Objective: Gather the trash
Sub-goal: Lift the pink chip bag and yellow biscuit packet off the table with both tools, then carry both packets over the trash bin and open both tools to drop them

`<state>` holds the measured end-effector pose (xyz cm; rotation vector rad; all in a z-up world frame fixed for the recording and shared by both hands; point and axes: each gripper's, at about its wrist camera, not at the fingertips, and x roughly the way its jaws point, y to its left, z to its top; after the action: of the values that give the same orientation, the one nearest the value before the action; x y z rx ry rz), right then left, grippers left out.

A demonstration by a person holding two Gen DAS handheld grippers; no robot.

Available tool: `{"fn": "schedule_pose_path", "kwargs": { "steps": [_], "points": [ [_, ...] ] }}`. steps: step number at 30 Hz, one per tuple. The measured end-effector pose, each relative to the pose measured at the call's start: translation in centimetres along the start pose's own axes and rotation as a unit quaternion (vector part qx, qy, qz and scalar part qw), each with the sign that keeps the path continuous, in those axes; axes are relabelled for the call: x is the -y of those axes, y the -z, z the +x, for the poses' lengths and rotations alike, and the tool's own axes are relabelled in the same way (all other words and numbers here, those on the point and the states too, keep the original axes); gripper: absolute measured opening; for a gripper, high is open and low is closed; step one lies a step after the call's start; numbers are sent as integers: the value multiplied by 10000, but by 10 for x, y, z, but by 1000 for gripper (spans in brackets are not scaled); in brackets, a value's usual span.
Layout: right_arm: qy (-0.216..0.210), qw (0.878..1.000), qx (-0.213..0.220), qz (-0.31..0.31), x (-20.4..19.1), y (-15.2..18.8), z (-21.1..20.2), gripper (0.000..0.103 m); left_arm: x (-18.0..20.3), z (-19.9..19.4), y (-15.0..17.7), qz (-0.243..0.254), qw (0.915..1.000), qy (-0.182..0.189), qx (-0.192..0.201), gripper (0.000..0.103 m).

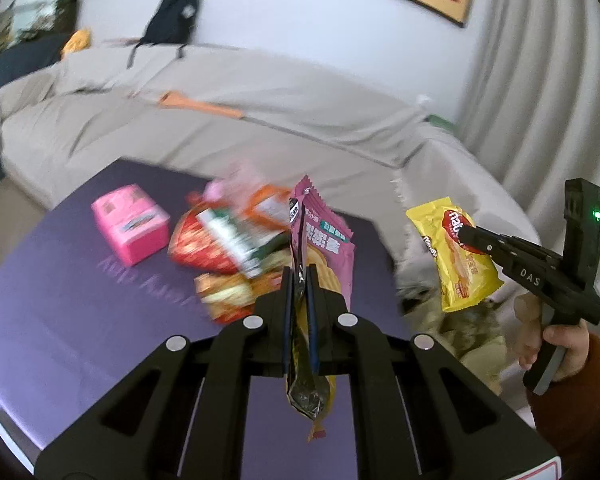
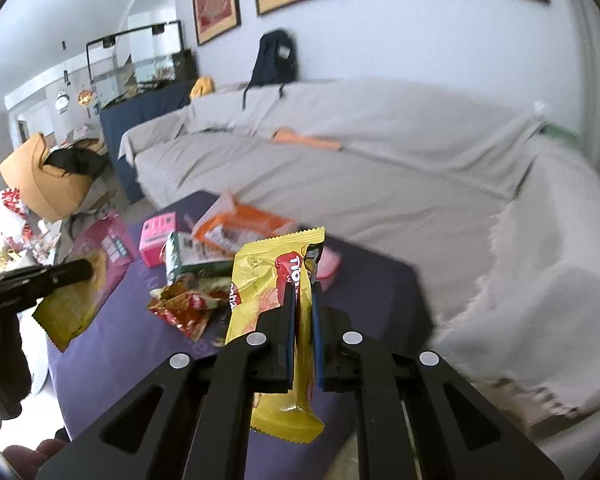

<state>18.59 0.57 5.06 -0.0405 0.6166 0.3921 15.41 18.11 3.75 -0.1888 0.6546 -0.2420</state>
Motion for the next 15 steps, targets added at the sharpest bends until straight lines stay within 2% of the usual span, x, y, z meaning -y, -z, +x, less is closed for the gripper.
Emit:
{"fn": "schedule_pose_path", "kwargs": {
  "steps": [4, 10, 15],
  "points": [
    [460, 9986, 260, 64, 30, 5, -43, 9, 49, 5, -11, 395, 9987, 324, 67, 5],
    [1066, 9929, 403, 333, 80, 31, -90, 9, 126, 30, -17, 882, 9916, 939, -148, 5],
    [1378, 9877, 414, 619, 118, 54, -104, 9, 168, 56, -16, 1021, 9848, 1360, -354, 5]
  ]
}}
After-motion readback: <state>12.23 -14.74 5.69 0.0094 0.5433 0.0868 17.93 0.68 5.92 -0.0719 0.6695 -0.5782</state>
